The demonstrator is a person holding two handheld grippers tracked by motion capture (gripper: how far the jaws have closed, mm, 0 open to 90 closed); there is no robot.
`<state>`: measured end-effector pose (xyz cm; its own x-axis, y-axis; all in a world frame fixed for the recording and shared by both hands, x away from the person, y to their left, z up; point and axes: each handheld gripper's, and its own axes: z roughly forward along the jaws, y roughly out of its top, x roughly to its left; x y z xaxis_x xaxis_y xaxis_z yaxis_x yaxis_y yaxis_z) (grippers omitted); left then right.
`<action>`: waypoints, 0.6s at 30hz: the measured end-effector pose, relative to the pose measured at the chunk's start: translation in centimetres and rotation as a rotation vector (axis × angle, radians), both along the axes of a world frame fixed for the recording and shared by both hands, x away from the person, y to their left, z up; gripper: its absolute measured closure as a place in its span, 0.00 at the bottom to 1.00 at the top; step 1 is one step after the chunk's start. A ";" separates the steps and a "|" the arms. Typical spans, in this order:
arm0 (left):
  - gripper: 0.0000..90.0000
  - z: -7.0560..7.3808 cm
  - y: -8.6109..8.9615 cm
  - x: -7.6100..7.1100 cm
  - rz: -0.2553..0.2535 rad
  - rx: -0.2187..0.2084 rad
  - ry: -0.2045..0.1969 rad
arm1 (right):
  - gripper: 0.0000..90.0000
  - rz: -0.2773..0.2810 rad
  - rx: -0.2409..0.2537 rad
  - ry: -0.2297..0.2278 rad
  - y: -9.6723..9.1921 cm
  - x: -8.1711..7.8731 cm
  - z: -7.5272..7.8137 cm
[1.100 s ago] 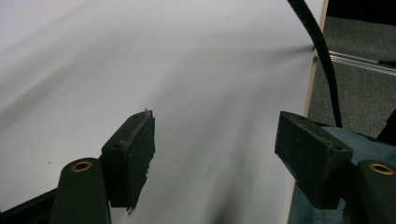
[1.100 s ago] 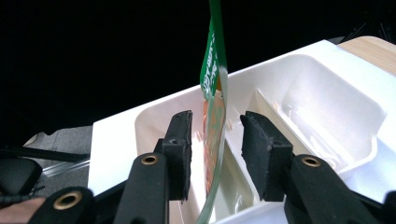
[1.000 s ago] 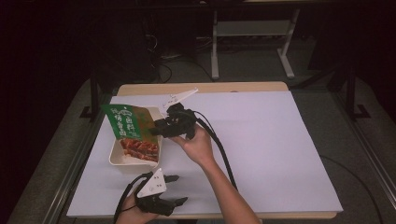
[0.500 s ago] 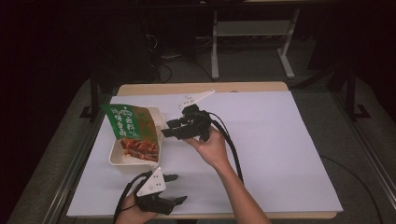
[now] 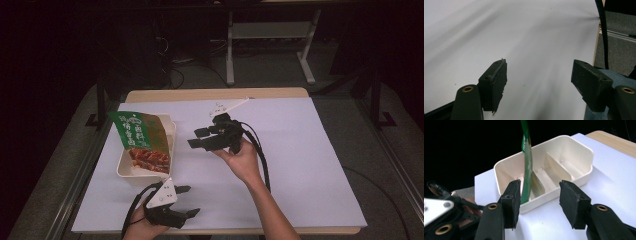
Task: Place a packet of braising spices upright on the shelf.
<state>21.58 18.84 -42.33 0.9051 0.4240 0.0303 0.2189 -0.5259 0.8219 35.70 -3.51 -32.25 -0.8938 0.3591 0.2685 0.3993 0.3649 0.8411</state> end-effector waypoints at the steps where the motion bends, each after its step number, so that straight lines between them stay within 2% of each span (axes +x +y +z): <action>1: 0.31 0.0 0.0 0.0 -0.002 0.002 0.000 | 0.55 -0.003 0.000 0.006 -0.4 -0.1 0.0; 14: 0.32 0.0 -0.2 0.2 0.000 -0.002 0.006 | 0.53 -0.043 -0.010 0.003 -3.8 -0.9 -0.2; 18: 0.32 0.0 -0.1 0.2 -0.003 0.002 -0.001 | 0.52 -0.062 -0.008 0.018 -4.6 -1.2 -0.5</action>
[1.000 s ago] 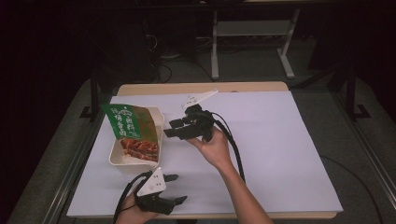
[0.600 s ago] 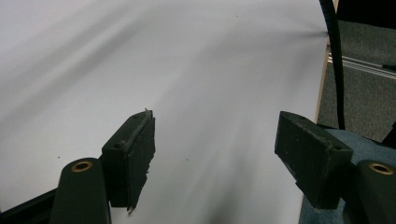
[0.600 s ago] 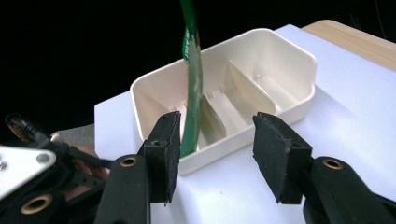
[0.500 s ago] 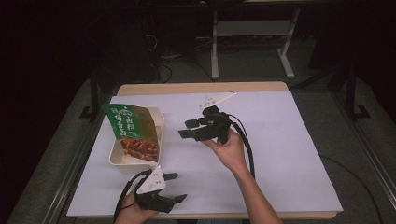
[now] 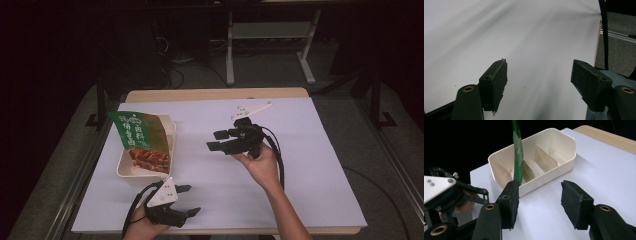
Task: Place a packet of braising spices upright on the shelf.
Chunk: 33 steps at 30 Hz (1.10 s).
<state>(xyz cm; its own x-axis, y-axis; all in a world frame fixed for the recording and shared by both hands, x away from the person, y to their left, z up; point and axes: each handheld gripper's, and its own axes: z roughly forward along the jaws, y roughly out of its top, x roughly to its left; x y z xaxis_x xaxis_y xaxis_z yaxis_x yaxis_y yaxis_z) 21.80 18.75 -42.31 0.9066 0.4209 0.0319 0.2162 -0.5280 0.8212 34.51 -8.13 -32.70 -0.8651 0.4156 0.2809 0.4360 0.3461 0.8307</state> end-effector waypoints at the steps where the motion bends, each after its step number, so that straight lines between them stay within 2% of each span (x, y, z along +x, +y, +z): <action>1: 0.32 0.0 0.0 0.0 0.001 -0.002 0.003 | 0.52 -0.005 0.005 0.000 -0.2 -0.1 -0.1; 9: 0.32 -0.2 -0.1 0.0 0.008 -0.016 0.014 | 0.50 -0.025 0.005 0.009 -1.8 -0.4 -0.7; 17: 0.32 -0.1 -0.1 0.0 -0.001 0.004 0.009 | 0.50 -0.042 0.006 0.019 -3.1 -0.9 -1.4; 33: 0.32 -0.1 -0.2 0.1 0.000 0.012 0.013 | 0.49 -0.077 0.006 0.052 -5.7 -1.9 -3.3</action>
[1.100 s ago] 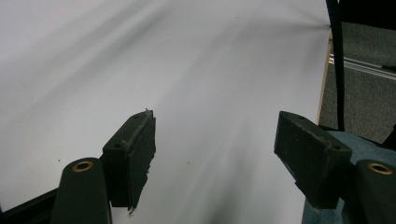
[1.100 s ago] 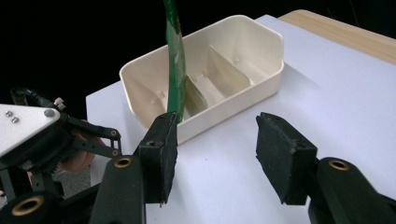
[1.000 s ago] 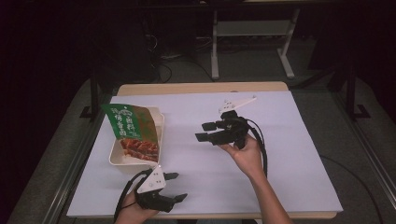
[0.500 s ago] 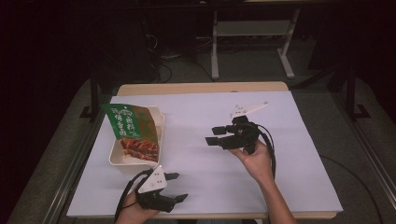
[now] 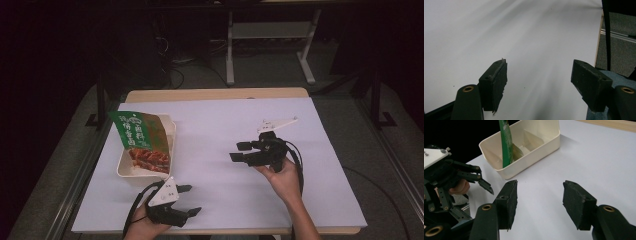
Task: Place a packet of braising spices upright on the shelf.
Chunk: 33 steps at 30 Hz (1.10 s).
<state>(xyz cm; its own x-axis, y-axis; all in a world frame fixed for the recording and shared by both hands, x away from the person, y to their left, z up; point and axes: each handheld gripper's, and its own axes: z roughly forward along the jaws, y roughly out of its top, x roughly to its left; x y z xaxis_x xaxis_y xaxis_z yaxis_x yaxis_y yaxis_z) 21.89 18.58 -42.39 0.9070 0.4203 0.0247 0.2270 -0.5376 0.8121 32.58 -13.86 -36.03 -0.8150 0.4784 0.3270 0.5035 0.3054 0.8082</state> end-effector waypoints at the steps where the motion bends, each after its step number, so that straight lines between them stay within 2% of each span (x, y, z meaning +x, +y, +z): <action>1: 0.32 0.0 0.0 0.0 0.000 0.001 -0.001 | 0.49 -0.001 0.000 0.001 -0.1 0.0 -0.1; 9: 0.32 0.0 0.0 0.0 0.001 -0.002 0.001 | 0.49 -0.017 0.000 -0.004 -1.3 -0.7 -0.7; 33: 0.31 0.0 -0.1 0.1 0.005 -0.003 0.004 | 0.47 -0.065 0.002 0.025 -4.3 -2.8 -3.1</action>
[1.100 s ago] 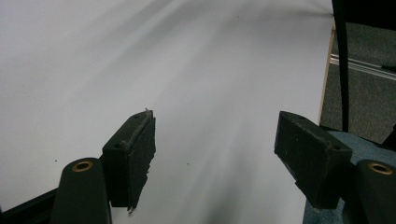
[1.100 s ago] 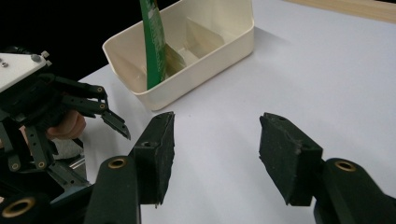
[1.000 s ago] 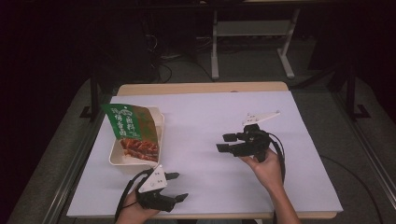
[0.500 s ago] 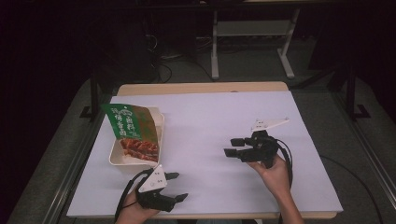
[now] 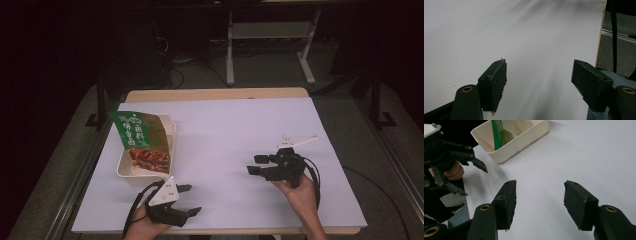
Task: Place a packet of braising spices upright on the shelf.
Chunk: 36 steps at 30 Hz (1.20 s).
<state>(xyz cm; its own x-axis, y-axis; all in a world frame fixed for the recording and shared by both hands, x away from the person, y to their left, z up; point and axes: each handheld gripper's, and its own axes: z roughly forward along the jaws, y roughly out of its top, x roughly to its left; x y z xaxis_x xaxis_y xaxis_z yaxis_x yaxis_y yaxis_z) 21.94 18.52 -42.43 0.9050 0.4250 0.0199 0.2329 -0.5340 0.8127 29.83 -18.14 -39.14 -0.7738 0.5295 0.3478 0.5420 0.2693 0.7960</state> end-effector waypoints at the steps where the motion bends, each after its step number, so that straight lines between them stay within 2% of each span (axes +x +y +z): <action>1: 0.31 0.0 0.0 0.0 0.001 0.001 0.003 | 0.47 0.001 -0.001 -0.001 -0.1 -0.1 -0.2; 21: 0.29 -0.1 0.0 0.1 0.005 0.001 0.004 | 0.45 -0.044 -0.012 0.051 -2.5 -2.2 -2.6; 32: 0.29 -0.1 0.2 0.2 0.010 -0.001 0.013 | 0.43 -0.049 -0.020 0.059 -3.4 -3.6 -3.4; 36: 0.29 -0.2 0.2 0.3 0.013 0.000 0.020 | 0.40 -0.053 -0.036 0.058 -3.6 -4.2 -3.7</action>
